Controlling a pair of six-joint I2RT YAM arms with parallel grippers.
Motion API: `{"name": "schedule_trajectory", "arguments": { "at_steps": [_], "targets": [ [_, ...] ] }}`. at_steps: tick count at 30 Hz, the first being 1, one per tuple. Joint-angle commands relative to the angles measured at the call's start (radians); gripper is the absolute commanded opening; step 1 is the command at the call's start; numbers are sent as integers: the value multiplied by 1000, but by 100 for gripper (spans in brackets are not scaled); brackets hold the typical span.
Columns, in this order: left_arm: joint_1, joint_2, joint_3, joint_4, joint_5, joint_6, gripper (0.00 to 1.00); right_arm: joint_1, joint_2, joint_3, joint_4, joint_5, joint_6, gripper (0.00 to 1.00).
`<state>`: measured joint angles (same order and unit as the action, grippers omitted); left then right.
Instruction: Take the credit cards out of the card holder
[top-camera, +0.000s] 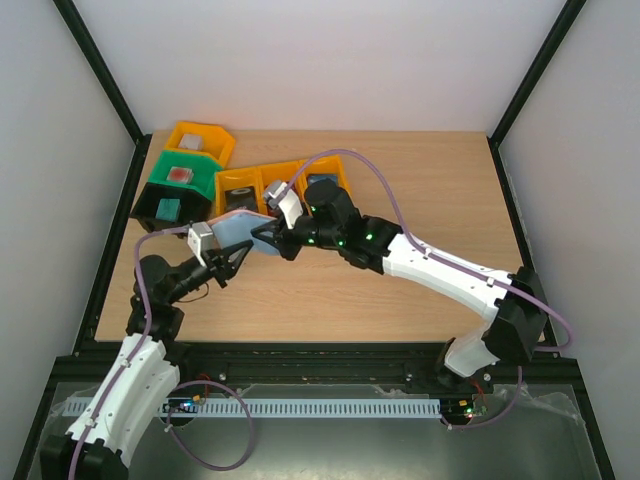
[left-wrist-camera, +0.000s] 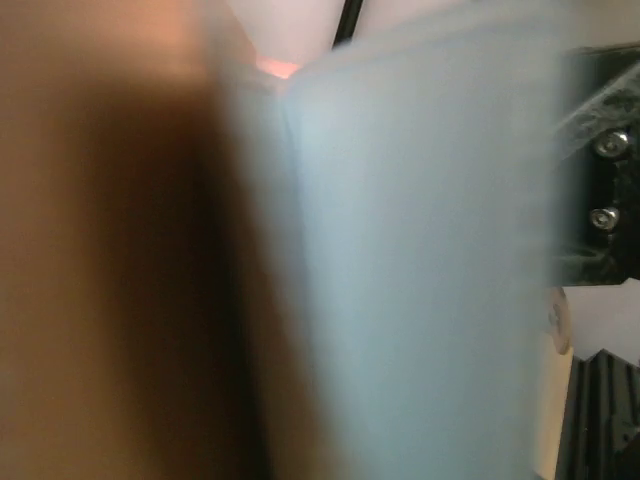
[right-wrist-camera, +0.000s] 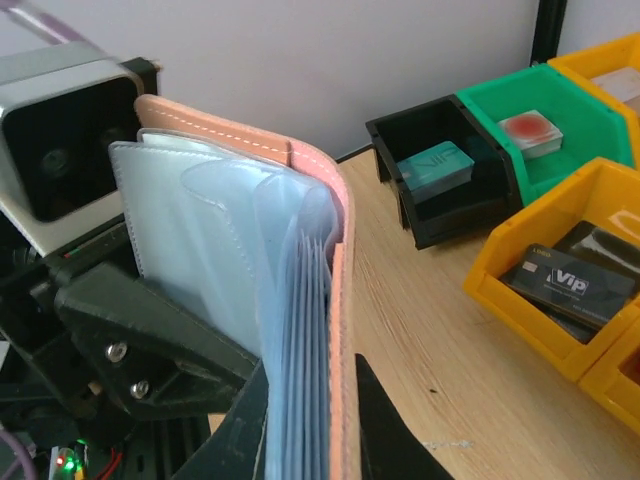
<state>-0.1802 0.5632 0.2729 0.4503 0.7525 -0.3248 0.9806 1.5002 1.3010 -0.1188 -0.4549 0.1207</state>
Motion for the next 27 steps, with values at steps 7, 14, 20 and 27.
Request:
{"name": "schedule_trajectory", "arguments": {
  "at_steps": [7, 14, 20, 27],
  "targets": [
    [14, -21, -8, 106, 78, -153, 2, -18, -105, -43, 75, -265, -41, 35],
    [48, -26, -32, 282, 138, -325, 2, -182, -178, -159, 101, -327, -22, 53],
    [49, -25, -28, 277, 153, -315, 2, -182, -164, -159, 110, -321, -15, 52],
    [48, -26, -26, 286, 166, -310, 2, -182, -153, -148, 109, -268, 2, 37]
  ]
}}
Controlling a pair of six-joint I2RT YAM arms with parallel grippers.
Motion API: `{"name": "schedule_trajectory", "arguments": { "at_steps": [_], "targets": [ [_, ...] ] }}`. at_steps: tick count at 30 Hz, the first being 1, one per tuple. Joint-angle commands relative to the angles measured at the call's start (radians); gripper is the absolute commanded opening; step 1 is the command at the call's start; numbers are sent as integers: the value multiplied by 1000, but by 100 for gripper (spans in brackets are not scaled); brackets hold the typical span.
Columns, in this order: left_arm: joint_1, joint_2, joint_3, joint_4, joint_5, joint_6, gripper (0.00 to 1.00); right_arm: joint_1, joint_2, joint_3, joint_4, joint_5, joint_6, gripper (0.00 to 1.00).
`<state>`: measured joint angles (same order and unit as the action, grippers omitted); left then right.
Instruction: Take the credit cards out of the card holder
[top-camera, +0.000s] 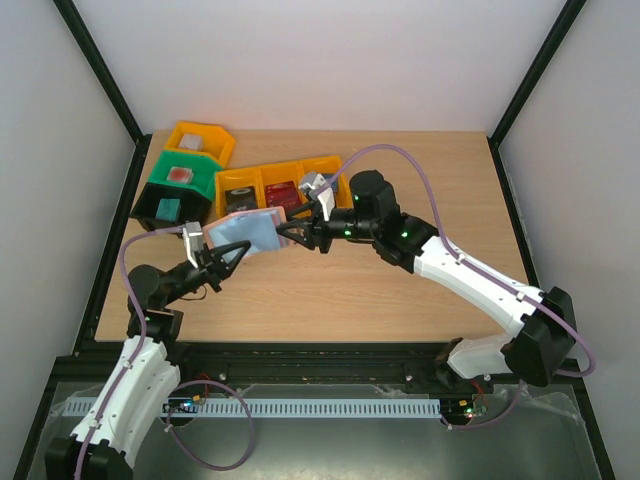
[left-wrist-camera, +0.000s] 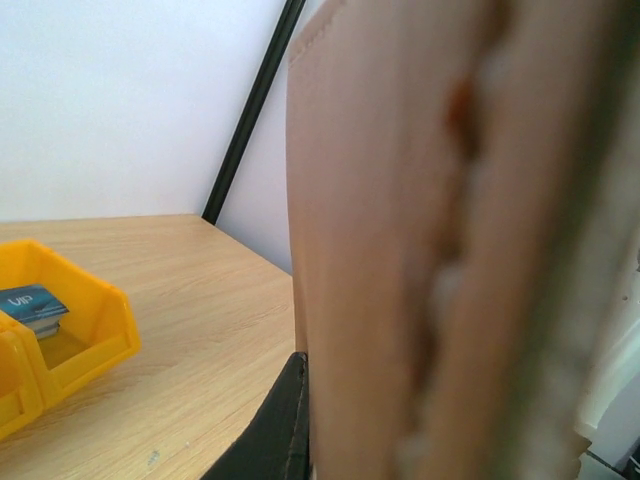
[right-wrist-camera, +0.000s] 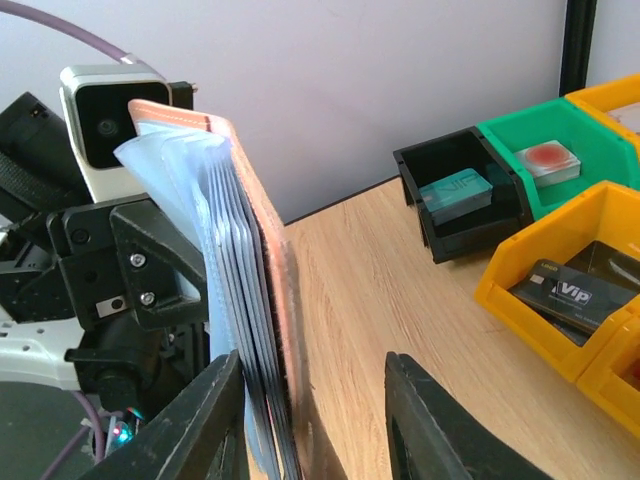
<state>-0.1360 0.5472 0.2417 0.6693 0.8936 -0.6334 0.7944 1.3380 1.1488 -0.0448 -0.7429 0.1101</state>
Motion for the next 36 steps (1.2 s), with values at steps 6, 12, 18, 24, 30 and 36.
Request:
{"name": "schedule_trajectory", "arguments": {
  "at_steps": [6, 12, 18, 24, 30, 36],
  "targets": [
    [1, -13, 3, 78, 59, 21, 2, 5, 36, 12, 74, 24, 56, 19],
    [-22, -10, 3, 80, 86, 69, 2, 37, 80, 42, 97, -25, 55, 27],
    [-26, -10, -2, 77, 72, 60, 2, 63, 75, 40, 121, -144, 37, 41],
    [-26, -15, -7, 82, 83, 56, 2, 63, 44, 6, 124, -235, -12, 59],
    [-27, -12, -8, 124, 143, 53, 2, 58, -8, -32, 114, -157, -58, 55],
    [-27, 6, -8, 153, 167, 48, 2, 58, -23, -34, 130, -178, -23, 16]
  ]
}}
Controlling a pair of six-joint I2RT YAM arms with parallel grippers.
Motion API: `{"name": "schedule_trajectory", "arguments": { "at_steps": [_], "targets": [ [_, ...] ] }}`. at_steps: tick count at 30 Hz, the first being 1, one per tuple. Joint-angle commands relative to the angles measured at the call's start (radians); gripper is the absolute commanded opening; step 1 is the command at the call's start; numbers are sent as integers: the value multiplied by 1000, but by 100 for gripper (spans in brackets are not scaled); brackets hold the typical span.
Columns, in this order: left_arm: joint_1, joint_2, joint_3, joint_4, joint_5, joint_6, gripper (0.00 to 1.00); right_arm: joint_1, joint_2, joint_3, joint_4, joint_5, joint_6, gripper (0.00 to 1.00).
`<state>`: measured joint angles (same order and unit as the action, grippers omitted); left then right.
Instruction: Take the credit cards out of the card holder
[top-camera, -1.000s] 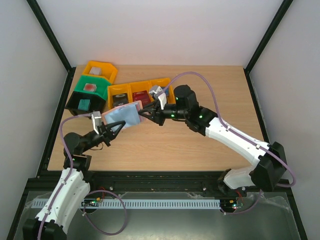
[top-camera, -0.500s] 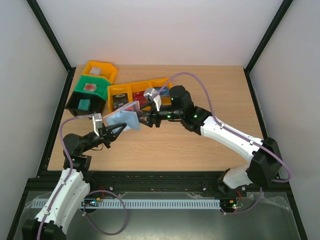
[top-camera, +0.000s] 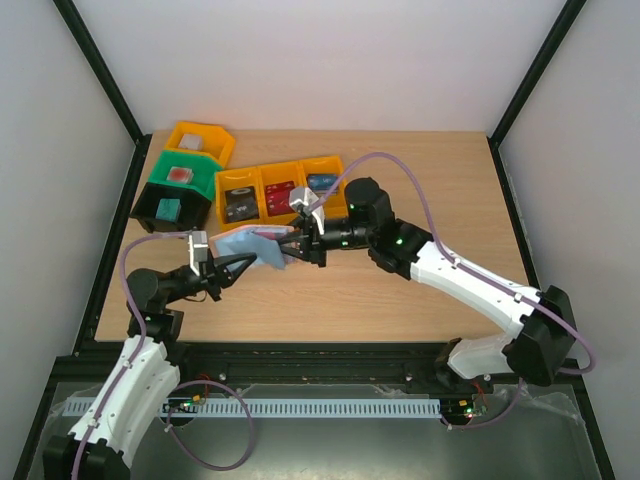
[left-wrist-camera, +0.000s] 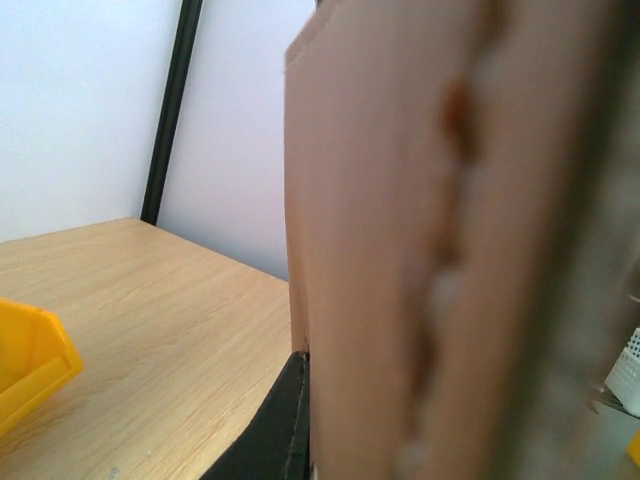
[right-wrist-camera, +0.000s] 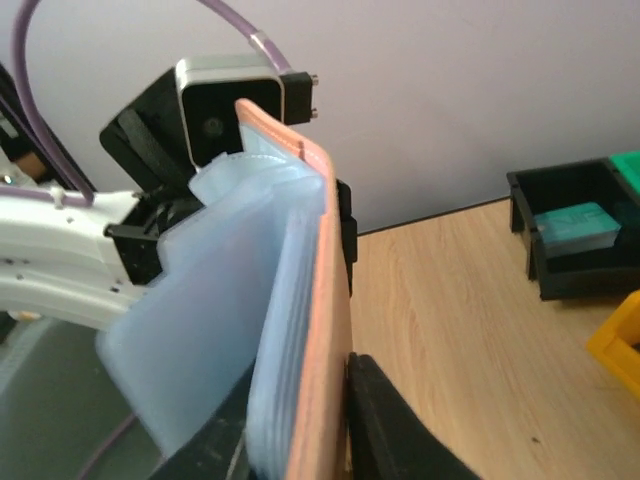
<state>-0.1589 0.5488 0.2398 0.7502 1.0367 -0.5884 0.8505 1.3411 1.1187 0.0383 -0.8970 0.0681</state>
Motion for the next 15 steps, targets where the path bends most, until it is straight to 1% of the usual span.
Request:
{"name": "schedule_trajectory", "arguments": {
  "at_steps": [1, 2, 3, 4, 5, 6, 7, 8, 9, 10, 11, 12, 13, 14, 15],
  "targets": [
    [-4, 3, -4, 63, 7, 4, 2, 1, -24, -3, 53, -12, 35, 6],
    [-5, 3, -3, 41, -36, 11, 2, 2, -21, -3, 62, 5, 55, 2],
    [-5, 1, -1, 5, -85, 21, 3, 2, -15, -1, 64, 27, 72, 2],
    [-4, -1, 1, -39, -143, 34, 20, 2, -8, 6, 58, 60, 86, 2],
    [-1, -5, 1, -90, -224, 41, 46, 2, 2, 19, 33, 112, 94, 2],
    [4, -7, 3, -131, -305, 45, 67, 2, 16, 38, -26, 198, 96, 2],
    [9, -11, 3, -172, -378, 48, 81, 2, 28, 63, -82, 307, 101, 2],
    [19, -14, 2, -208, -451, 52, 85, 1, 44, 89, -143, 471, 121, 2],
    [27, -18, 1, -244, -518, 60, 85, 2, 68, 122, -207, 648, 154, 2],
    [34, -23, 1, -280, -580, 73, 84, 2, 99, 178, -291, 870, 193, 2],
    [40, -25, 1, -307, -617, 91, 84, 2, 141, 226, -384, 1136, 219, 2],
    [45, -30, 0, -330, -631, 111, 84, 2, 181, 274, -467, 1290, 237, 2],
    [47, -35, 1, -351, -634, 123, 84, 6, 224, 310, -537, 1399, 244, 2],
    [47, -40, 0, -362, -631, 125, 84, 10, 260, 341, -588, 1468, 251, 1],
    [47, -42, -1, -368, -622, 118, 82, 13, 295, 371, -633, 1500, 259, 2]
  ]
}}
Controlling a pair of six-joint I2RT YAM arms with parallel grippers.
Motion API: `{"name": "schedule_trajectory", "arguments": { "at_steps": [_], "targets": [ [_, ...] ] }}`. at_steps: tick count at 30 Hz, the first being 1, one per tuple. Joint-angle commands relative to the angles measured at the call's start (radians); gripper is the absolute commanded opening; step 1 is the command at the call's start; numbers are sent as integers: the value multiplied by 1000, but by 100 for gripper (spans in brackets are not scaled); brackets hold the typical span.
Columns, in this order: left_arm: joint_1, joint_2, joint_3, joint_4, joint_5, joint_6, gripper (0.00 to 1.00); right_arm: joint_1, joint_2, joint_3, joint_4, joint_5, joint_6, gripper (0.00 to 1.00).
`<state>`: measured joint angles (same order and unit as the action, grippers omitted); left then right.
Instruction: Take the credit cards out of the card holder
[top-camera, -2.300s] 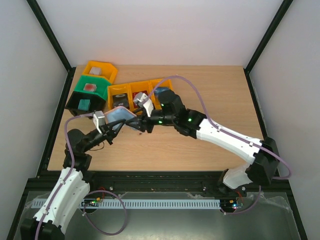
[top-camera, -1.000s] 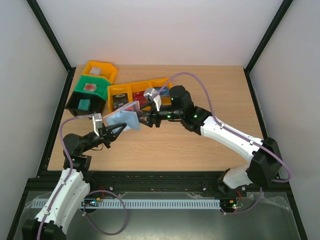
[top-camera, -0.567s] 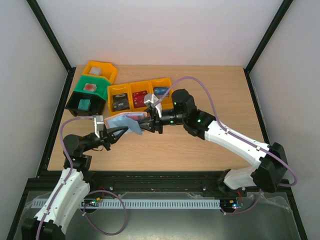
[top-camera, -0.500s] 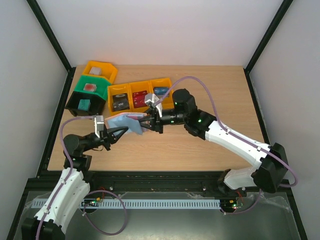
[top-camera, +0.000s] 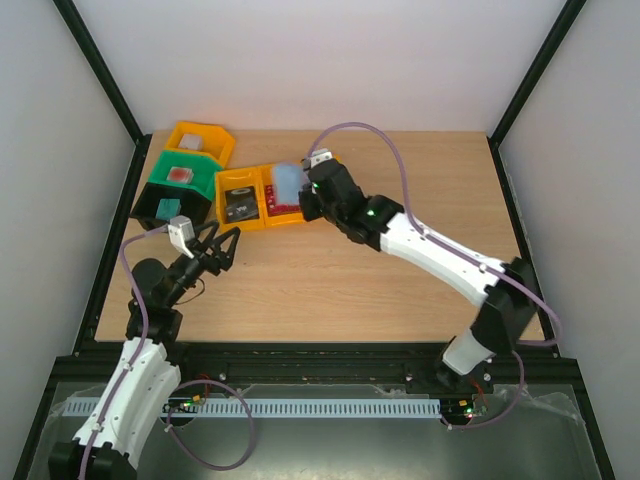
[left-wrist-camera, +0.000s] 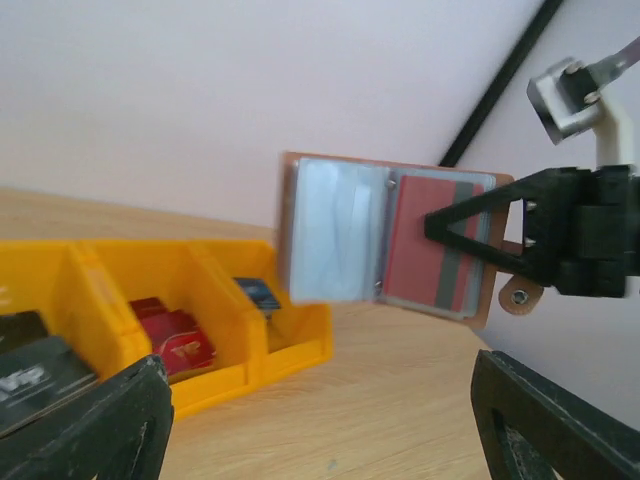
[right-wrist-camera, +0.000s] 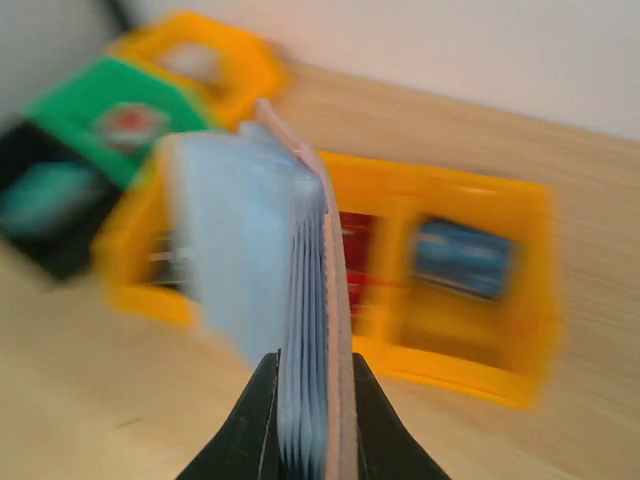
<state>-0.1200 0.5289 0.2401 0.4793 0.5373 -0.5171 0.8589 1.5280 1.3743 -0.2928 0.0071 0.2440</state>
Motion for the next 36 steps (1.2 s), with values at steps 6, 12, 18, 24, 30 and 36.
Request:
{"name": "schedule_trajectory", "arguments": {
  "at_steps": [6, 12, 18, 24, 30, 36],
  "targets": [
    [8, -19, -22, -69, -50, 8, 76, 38, 127, 130, -240, 241, 21, 2],
    [-14, -18, -30, -56, 115, 57, 72, 36, 28, 19, -42, -273, -45, 2],
    [-13, -29, -16, -89, 102, 88, 74, 37, -46, -45, 19, -675, -168, 2],
    [-6, -54, -33, -61, 258, 81, 91, 33, -138, -119, 80, -878, -242, 2],
    [7, -72, -43, 41, 391, -15, 99, 5, -170, -139, 73, -1012, -305, 2],
    [11, -81, -73, 253, 517, -110, 78, -32, -179, -177, 141, -1102, -272, 2]
  ]
}}
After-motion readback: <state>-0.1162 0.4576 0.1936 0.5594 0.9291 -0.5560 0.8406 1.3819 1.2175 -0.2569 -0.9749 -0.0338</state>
